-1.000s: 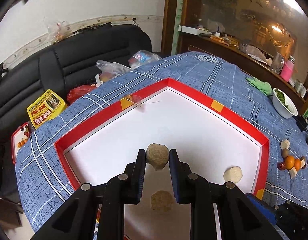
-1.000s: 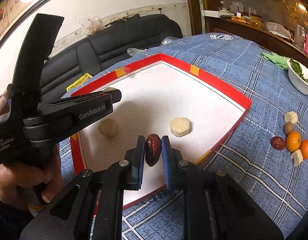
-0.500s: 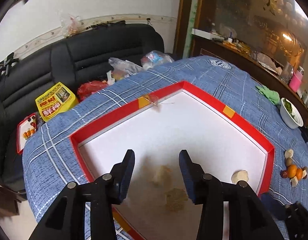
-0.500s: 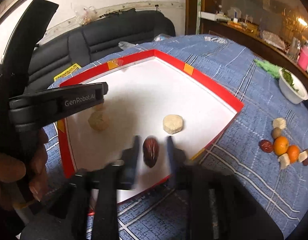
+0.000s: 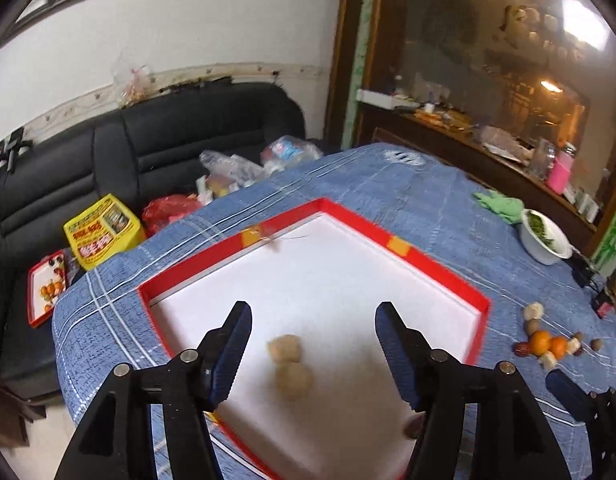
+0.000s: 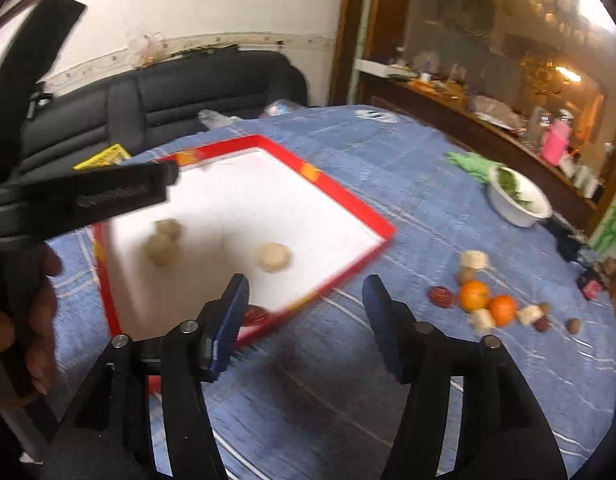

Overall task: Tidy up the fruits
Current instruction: 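Move both tools back over the fruit row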

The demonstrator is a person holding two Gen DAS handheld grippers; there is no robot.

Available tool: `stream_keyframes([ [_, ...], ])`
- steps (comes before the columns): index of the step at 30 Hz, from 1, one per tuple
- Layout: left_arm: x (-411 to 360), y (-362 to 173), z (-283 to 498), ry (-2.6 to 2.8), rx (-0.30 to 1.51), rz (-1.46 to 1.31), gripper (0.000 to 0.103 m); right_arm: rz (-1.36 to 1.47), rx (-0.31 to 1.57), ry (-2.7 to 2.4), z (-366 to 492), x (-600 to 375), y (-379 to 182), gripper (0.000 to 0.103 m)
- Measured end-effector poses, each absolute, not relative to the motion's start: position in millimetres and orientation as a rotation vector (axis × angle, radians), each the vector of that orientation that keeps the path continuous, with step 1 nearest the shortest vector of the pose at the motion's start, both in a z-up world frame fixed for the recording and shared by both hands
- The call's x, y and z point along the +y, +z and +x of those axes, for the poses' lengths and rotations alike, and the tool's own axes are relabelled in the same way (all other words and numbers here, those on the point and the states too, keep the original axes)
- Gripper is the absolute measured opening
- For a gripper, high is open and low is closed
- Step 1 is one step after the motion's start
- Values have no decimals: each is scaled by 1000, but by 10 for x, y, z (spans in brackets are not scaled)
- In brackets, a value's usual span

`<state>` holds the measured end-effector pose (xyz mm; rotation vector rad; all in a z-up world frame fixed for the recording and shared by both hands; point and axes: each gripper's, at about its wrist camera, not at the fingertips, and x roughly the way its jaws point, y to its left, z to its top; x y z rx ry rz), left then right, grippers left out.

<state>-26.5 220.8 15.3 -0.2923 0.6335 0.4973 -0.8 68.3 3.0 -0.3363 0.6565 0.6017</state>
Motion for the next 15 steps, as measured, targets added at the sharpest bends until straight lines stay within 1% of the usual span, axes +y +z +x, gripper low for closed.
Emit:
stream_keyframes([
  [4, 1874, 192, -222, 416, 632, -250, 66, -342, 663, 517, 10, 359, 41, 64],
  [8, 1502, 155, -125, 311, 657, -191, 67, -314, 724, 439, 113, -139, -34, 64],
  [15, 825, -40, 81, 151, 720, -96, 67, -118, 859, 266, 412, -1321, -272, 64],
])
